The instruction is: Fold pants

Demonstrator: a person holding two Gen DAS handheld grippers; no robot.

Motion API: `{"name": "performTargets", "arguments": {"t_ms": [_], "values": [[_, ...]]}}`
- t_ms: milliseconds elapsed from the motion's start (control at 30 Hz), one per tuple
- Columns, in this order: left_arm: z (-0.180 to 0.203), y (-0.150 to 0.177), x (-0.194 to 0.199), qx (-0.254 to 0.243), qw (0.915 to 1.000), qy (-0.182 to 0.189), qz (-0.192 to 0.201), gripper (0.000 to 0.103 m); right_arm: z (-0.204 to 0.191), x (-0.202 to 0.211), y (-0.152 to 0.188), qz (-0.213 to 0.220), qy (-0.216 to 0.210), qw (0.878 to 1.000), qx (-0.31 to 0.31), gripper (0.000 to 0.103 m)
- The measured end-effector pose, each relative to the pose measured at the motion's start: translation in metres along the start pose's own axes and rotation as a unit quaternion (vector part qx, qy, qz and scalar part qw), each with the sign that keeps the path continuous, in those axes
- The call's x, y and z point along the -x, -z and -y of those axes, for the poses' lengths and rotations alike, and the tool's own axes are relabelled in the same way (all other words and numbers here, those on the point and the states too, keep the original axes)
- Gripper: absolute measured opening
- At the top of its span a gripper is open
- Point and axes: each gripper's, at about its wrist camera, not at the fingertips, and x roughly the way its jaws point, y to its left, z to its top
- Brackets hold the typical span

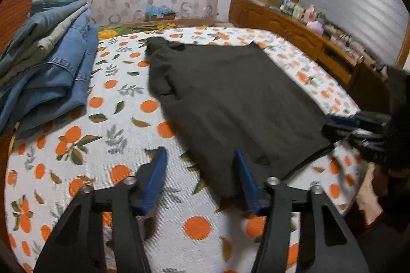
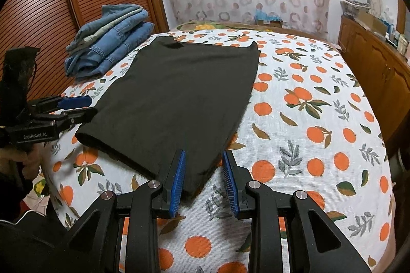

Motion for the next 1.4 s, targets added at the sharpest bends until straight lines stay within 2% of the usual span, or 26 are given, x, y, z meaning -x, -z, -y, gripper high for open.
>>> {"name": "performTargets", "arguments": {"t_ms": [300,700,800,867,933,1133,1400], "values": [[0.007,0.0,-0.009,0.006,0.9998,-0.002,-0.02,0.05,0.001,0.0,0.001,0.002,-0.005,1.0,-0.007,0.031],[0.012,0.012,-0.006,0.018,0.9997,-0.009,-0.017,0.047,-0.004,0.001,0.005,0.001,-0.008,1.0,-0.011,0.031],[0.014,0.015,-0.005,0.016,0.9998,-0.007,-0.013,0.037,-0.004,0.001,0.005,0.001,-0.008,1.0,-0.012,0.031],[0.014,0.015,-0.004,0.021,0.9997,0.006,-0.015,0.018,-0.004,0.0,0.006,0.0,-0.009,1.0,-0.011,0.031],[0.017,0.013,0.001,0.019,0.9998,0.008,-0.003,0.008,-0.004,-0.001,0.006,0.0,-0.011,1.0,-0.012,0.031],[0.02,0.007,0.031,0.019,0.9992,0.017,0.029,0.006,-0.003,0.0,0.006,0.0,-0.008,1.0,-0.013,0.031],[0.012,0.02,0.014,0.032,0.9994,0.012,-0.002,0.006,-0.004,0.004,0.006,0.0,-0.01,1.0,-0.015,0.031]]}}
